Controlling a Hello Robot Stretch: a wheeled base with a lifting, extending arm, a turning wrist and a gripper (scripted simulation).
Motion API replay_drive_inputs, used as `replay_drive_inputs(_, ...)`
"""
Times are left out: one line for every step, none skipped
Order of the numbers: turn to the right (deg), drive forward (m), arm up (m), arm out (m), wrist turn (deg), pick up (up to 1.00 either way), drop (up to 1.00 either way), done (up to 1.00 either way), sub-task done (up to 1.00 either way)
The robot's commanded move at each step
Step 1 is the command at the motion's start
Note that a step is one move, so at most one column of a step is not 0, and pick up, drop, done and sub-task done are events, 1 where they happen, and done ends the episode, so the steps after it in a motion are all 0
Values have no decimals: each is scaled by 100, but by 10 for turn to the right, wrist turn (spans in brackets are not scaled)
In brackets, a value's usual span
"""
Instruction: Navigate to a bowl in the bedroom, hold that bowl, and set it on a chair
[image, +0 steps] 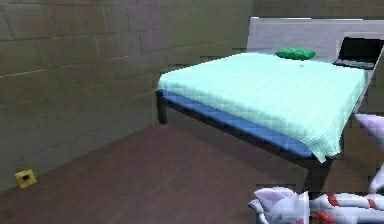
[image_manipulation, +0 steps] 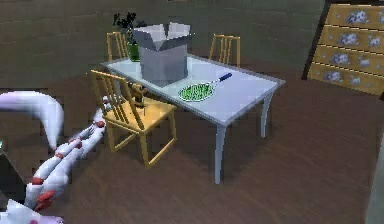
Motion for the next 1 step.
replay_drive_inputs(0, 25, 0, 0, 0, 0, 0, 0, 0)
